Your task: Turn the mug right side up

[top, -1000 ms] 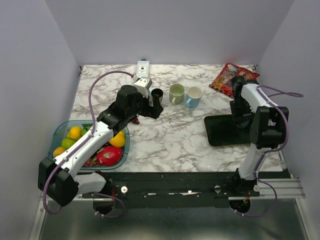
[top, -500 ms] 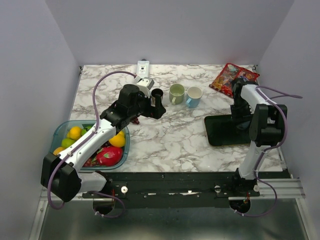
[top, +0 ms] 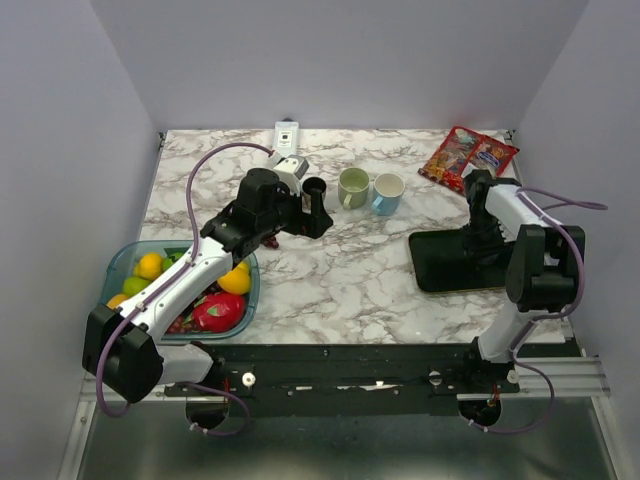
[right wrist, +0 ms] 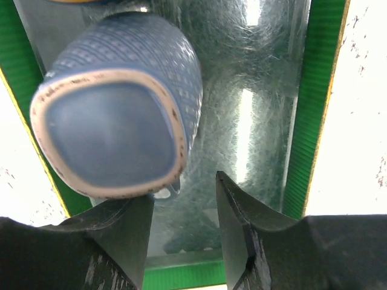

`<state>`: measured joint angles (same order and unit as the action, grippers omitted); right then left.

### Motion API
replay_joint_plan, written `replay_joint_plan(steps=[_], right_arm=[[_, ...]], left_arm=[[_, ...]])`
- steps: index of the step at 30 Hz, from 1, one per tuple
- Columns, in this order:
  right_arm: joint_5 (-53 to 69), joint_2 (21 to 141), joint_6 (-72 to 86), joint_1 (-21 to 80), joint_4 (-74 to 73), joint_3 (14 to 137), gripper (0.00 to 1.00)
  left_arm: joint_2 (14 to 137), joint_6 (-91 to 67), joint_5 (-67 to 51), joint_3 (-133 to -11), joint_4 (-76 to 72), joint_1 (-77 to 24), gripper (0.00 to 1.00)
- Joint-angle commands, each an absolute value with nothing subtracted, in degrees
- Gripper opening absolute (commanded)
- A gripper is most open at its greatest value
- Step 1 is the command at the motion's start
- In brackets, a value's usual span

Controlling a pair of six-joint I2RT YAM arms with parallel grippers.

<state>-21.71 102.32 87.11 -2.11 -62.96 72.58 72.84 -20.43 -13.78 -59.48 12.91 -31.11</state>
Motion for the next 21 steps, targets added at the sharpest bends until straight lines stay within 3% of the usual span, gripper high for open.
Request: replay_joint_plan(steps=[1,4,7,10,14,21], right_arm=[[-22.8,98.6,83.8,-2.3,-61.7,68.7,0.52],[-25.0,97.6,80.0,-2.2,-60.0,68.2,0.6],[-28.3,96.2,75.6,-2.2,-57.1,66.7,0.79],[-30.2,95.7,72.4,-2.2,-55.4,65.8,0.87],[-30.9,93.7,70.0,-2.2,-51.9,64.3,0.86],[-31.0,91.5,66.3,-2.2,-48.1,62.9,0.68]], left_arm=[[71.8,-20.7,-15.0,-60.1,12.0,-30.5,0.99],[71.5,-20.8,-15.1,-60.0,12.0,-30.4,0.99],[71.3,-20.7,-15.2,-60.0,12.0,-30.3,0.99],[71.0,-20.7,-15.0,-59.9,12.0,-30.2,0.99],[71.2,-20.7,-15.4,-59.9,11.9,-30.2,0.99],[71.3,-20.8,-15.5,-59.8,12.0,-30.1,0.99]])
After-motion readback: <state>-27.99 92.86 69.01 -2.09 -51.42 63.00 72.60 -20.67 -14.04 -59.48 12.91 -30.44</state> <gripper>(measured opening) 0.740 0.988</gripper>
